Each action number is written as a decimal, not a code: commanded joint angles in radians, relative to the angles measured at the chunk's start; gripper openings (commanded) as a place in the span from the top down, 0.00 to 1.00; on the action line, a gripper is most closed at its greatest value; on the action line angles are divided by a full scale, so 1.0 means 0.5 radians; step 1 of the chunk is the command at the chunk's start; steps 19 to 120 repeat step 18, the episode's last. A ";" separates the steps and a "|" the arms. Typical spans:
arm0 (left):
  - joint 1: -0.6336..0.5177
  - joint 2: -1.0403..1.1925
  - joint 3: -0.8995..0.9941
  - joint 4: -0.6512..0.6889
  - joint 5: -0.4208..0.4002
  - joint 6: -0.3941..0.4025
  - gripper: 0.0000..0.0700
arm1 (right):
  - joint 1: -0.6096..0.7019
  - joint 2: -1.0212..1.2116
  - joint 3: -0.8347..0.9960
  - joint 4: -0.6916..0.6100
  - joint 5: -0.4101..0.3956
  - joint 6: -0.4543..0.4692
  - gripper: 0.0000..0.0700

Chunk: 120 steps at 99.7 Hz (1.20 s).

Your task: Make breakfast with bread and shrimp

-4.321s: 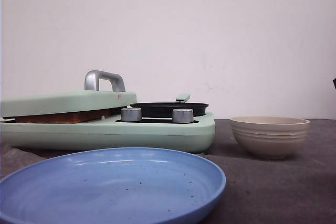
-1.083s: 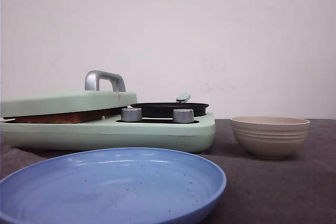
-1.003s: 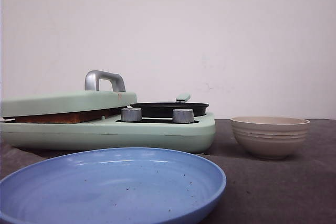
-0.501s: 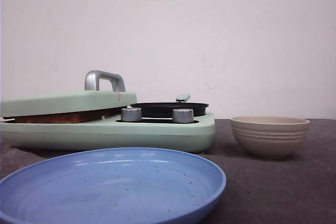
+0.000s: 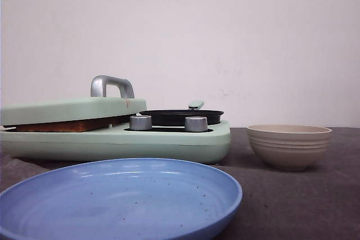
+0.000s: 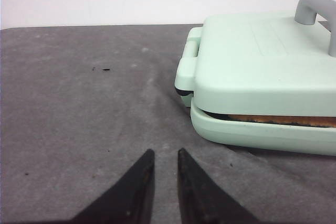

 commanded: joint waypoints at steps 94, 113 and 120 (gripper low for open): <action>-0.002 -0.002 -0.036 -0.005 0.004 0.017 1.00 | 0.005 -0.005 -0.007 0.023 -0.005 -0.008 1.00; -0.002 -0.002 -0.036 -0.005 0.004 0.017 1.00 | 0.005 -0.005 -0.007 0.023 -0.005 -0.008 1.00; -0.002 -0.002 -0.036 -0.005 0.004 0.017 1.00 | 0.005 -0.005 -0.007 0.023 -0.005 -0.008 1.00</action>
